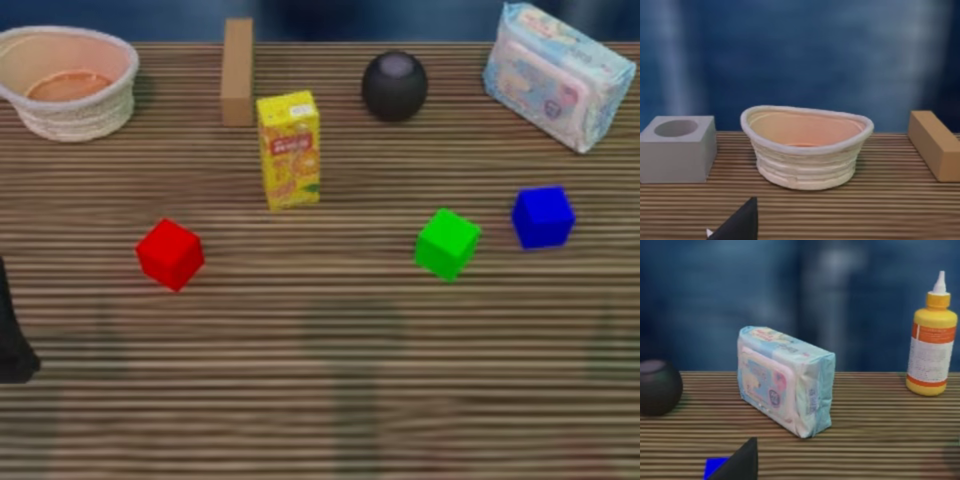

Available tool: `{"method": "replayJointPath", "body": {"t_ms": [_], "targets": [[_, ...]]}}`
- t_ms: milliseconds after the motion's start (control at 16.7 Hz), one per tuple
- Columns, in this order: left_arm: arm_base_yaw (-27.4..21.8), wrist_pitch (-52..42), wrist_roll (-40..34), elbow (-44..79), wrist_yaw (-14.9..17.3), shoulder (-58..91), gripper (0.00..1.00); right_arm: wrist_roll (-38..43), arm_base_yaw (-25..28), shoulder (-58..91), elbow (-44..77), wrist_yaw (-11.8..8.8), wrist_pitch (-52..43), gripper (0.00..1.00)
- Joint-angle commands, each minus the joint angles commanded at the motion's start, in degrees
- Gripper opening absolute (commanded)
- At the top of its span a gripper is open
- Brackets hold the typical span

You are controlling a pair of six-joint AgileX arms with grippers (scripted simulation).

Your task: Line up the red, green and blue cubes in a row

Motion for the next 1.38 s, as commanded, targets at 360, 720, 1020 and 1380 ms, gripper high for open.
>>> {"method": "replayJointPath", "body": {"t_ms": [360,720,1020,1380], "targets": [[-1.1,-3.6,0.9,5.8,0.2,5.9,1.00,0.0,0.0,0.0,0.0,0.0,0.0,1.00],[-4.9,-18.5,4.6,27.5,0.2,31.8,1.00,0.0,0.0,0.0,0.0,0.0,0.0,1.00],[-8.8,-35.1,8.8,51.6,0.1,62.1,1.00,0.0,0.0,0.0,0.0,0.0,0.0,1.00],[-13.2,-53.6,13.5,78.9,0.0,97.2,1.00,0.0,0.0,0.0,0.0,0.0,0.0,1.00]]}}
